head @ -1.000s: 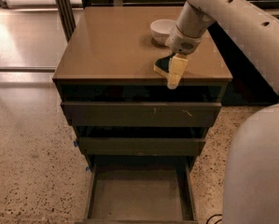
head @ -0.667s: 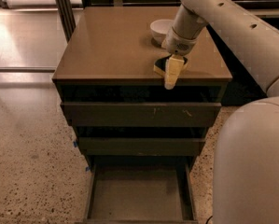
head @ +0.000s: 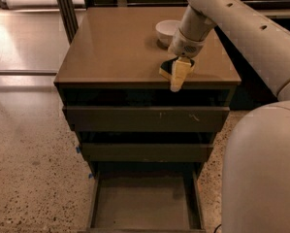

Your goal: Place sponge into bottom drawer

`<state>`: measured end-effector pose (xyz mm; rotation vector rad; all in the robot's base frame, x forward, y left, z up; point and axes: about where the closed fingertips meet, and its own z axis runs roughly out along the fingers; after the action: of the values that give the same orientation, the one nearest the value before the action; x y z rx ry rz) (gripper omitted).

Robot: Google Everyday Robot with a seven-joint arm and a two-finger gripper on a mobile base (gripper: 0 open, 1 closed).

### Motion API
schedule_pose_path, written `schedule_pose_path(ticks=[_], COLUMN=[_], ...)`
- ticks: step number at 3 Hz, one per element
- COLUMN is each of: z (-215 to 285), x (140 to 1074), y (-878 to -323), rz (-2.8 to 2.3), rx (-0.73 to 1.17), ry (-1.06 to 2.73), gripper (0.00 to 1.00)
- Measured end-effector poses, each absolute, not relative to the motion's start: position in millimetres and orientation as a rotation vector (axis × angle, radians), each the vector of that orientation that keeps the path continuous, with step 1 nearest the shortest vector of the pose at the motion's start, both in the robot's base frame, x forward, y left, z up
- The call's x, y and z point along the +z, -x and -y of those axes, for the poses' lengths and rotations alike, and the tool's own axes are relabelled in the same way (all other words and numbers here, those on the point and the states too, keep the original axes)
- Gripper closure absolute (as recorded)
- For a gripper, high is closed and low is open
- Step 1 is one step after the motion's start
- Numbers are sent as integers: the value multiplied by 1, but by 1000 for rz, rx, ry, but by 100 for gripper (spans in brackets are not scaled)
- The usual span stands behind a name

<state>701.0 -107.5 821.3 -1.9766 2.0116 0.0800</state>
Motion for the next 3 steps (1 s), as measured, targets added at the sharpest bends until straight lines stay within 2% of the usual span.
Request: schedule_pose_path(ticks=[1, 3], z=[107, 107], x=[821, 821], y=[-701, -701], rz=[-2012, -2011], rx=[80, 81], ry=[1977, 1977], gripper=[46, 93])
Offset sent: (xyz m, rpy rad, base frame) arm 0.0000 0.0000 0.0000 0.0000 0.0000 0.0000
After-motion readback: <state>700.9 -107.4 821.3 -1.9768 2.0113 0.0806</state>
